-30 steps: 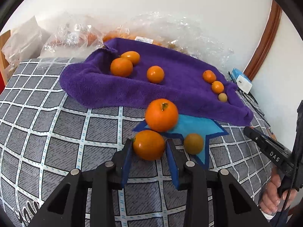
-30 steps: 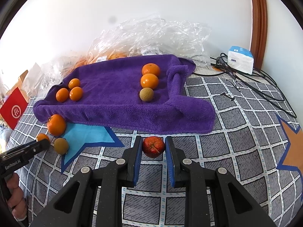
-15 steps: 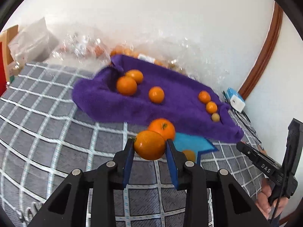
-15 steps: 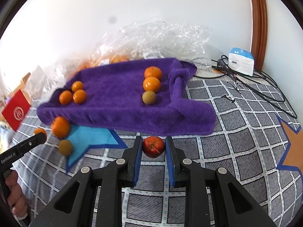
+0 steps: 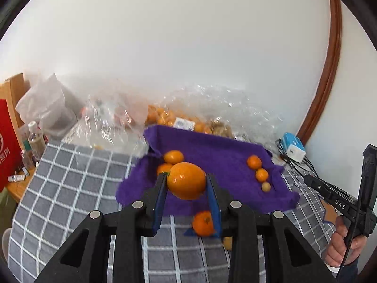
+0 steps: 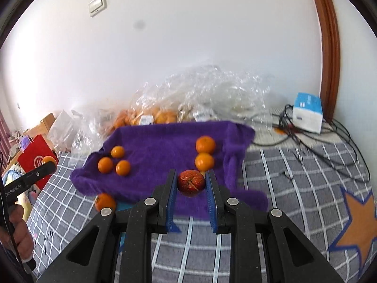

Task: Organize fruits
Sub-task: 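Carry the red fruit with the right tool while the left tool carries its orange to the towel, then lower and release the red fruit onto the towel with the right tool while the left tool releases its orange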

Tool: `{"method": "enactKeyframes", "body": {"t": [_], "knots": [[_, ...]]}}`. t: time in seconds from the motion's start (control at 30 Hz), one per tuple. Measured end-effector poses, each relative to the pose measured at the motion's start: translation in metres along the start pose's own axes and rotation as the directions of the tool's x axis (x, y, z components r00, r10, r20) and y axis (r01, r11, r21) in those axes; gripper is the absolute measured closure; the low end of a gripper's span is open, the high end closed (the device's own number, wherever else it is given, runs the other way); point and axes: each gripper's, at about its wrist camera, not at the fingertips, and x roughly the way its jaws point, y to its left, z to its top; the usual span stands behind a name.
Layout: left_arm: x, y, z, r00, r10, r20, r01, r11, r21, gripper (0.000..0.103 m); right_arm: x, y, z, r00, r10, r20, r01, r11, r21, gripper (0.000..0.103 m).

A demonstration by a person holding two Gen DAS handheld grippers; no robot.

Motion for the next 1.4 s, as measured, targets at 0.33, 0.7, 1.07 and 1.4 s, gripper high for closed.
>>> {"method": "enactKeyframes", "body": {"t": [0.33,0.7,1.07,1.4], "knots": [[0.036,0.026,0.021,0.998,0.025,-0.053,-0.028,0.998,-0.062,0.072,0.080,0.019,0.005,0.989,0.010,-0.147,-0.019,0.998,-0.059,0.079],[0.087,0.022,0.006,0.982,-0.019,-0.186,0.004,0.997,-0.078,0.072,0.126,0.019,-0.015,0.966,0.008,-0.260,-0.023,0.998,-0.056,0.079],[0.123,0.013,-0.008,0.952,0.010,-0.305,-0.035,0.996,-0.077,0.071,0.111,0.007,-0.016,0.970,0.027,-0.242,-0.031,0.999,-0.014,0.067],[0.135,0.013,-0.005,0.949,0.034,-0.314,-0.064,0.994,-0.085,0.071,0.099,-0.003,-0.012,0.978,0.019,-0.210,-0.018,1.000,0.006,0.066]]}}
